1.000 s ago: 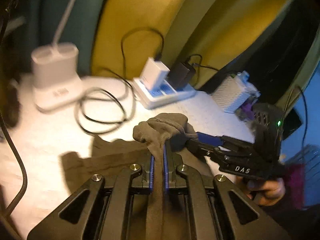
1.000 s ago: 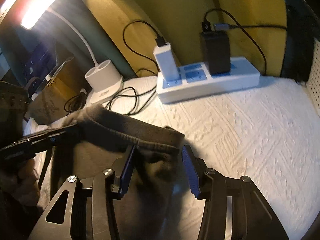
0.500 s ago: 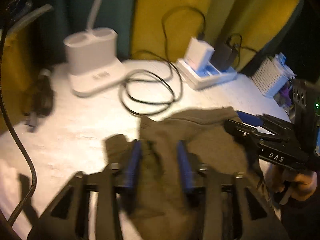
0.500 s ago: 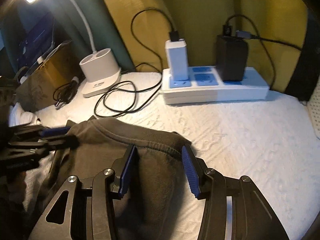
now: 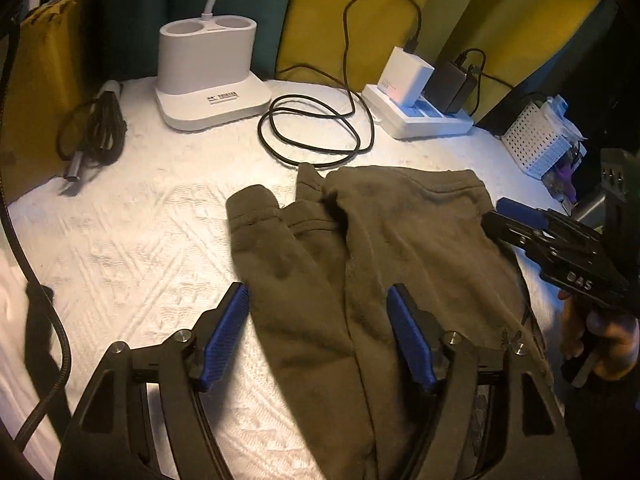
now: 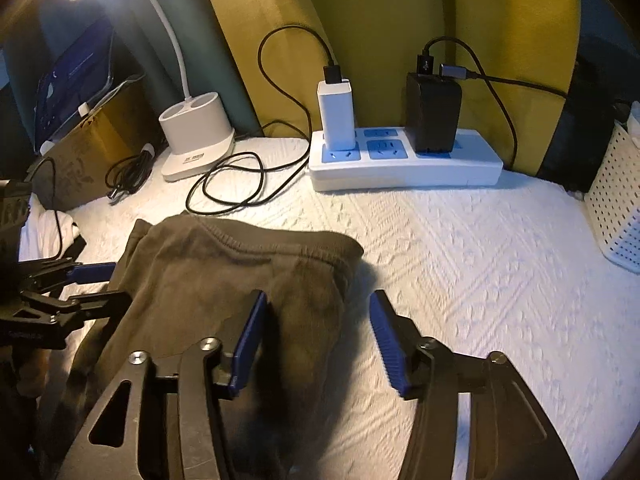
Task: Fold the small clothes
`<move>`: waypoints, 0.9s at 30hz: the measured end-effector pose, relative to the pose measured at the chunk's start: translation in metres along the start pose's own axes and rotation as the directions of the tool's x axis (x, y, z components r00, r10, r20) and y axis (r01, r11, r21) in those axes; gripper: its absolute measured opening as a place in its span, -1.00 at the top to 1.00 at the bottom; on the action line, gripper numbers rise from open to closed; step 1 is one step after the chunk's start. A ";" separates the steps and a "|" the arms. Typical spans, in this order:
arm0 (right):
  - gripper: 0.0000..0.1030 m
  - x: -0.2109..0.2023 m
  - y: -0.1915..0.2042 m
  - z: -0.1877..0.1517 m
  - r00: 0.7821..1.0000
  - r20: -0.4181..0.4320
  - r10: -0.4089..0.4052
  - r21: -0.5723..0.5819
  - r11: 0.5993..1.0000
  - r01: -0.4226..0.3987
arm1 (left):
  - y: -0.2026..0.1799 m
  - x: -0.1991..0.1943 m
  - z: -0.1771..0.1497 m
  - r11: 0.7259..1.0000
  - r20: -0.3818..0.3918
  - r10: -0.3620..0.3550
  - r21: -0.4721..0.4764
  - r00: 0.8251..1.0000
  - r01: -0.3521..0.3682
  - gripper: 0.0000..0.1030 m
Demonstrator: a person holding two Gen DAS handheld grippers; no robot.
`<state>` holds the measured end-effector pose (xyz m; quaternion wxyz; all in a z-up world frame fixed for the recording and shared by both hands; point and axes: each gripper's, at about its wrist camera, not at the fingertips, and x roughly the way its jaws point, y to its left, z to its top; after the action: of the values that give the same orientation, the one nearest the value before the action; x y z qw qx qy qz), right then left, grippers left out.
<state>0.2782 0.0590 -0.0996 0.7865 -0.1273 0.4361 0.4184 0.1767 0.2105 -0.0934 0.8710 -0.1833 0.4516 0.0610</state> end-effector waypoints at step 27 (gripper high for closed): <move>-0.44 -0.002 -0.015 -0.009 1.000 -0.007 0.027 0.059 0.998 -0.027 | -0.032 0.023 0.010 0.993 0.049 0.087 0.075 0.995 -0.090 -0.43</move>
<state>0.2834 0.0438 -0.1061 0.7825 -0.0995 0.4529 0.4155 0.2064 0.1829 -0.0982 0.8841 -0.1279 0.4412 0.0864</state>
